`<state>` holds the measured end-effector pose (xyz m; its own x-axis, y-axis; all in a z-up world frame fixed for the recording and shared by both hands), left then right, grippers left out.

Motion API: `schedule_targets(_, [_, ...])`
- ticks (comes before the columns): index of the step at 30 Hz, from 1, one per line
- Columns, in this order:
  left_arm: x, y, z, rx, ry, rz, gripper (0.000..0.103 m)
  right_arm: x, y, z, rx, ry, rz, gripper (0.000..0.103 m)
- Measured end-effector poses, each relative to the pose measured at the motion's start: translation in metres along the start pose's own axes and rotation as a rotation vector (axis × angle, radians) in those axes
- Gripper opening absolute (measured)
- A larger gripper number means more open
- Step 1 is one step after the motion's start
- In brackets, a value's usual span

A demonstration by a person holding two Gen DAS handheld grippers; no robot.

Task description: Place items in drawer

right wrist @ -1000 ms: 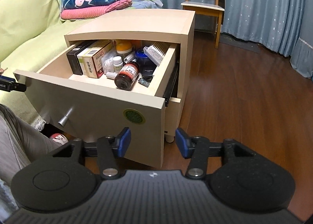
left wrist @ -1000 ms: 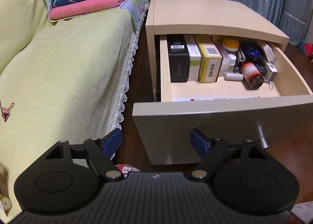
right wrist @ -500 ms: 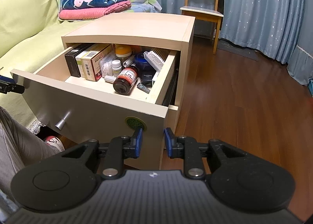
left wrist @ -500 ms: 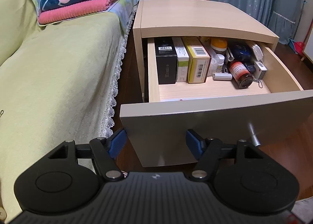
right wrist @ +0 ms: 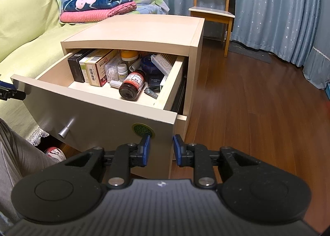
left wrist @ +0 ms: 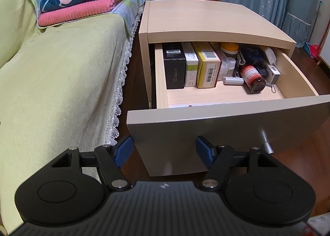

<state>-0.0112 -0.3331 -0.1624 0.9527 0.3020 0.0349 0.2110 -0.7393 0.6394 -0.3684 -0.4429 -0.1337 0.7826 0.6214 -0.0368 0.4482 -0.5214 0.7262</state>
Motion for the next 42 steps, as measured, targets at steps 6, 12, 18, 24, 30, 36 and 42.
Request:
schedule_targets(6, [0.000, 0.001, 0.001, 0.000, 0.011, 0.004, 0.068, -0.001, 0.003, 0.003, -0.004, -0.005, 0.006, 0.022])
schedule_targets(12, [-0.001, 0.001, 0.001, 0.000, 0.016, 0.006, 0.068, -0.004, 0.008, 0.009, -0.009, -0.010, 0.017, 0.022])
schedule_targets(18, [-0.002, -0.001, 0.001, 0.000, 0.020, 0.005, 0.068, -0.007, 0.012, 0.013, -0.016, -0.014, 0.027, 0.022])
schedule_targets(24, [-0.002, -0.001, 0.002, 0.001, 0.022, 0.006, 0.068, -0.010, 0.017, 0.018, -0.022, -0.016, 0.038, 0.022])
schedule_targets(30, [-0.003, 0.001, 0.002, 0.002, 0.023, 0.007, 0.068, -0.013, 0.023, 0.024, -0.028, -0.019, 0.047, 0.022])
schedule_targets(36, [-0.003, 0.001, 0.003, 0.003, 0.023, 0.005, 0.068, -0.015, 0.027, 0.030, -0.033, -0.022, 0.052, 0.022])
schedule_targets(42, [-0.004, 0.001, 0.003, 0.001, 0.019, 0.003, 0.068, -0.017, 0.030, 0.033, -0.038, -0.026, 0.056, 0.022])
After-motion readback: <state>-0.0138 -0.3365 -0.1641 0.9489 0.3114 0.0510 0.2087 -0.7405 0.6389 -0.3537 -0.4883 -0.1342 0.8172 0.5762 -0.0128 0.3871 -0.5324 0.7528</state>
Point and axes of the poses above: each gripper's, at about its wrist camera, not at the fingertips, and z roughly the way its jaws point, x to its left, y to its top, the point moved 9 cm from there along z, roughly the way its jaws point
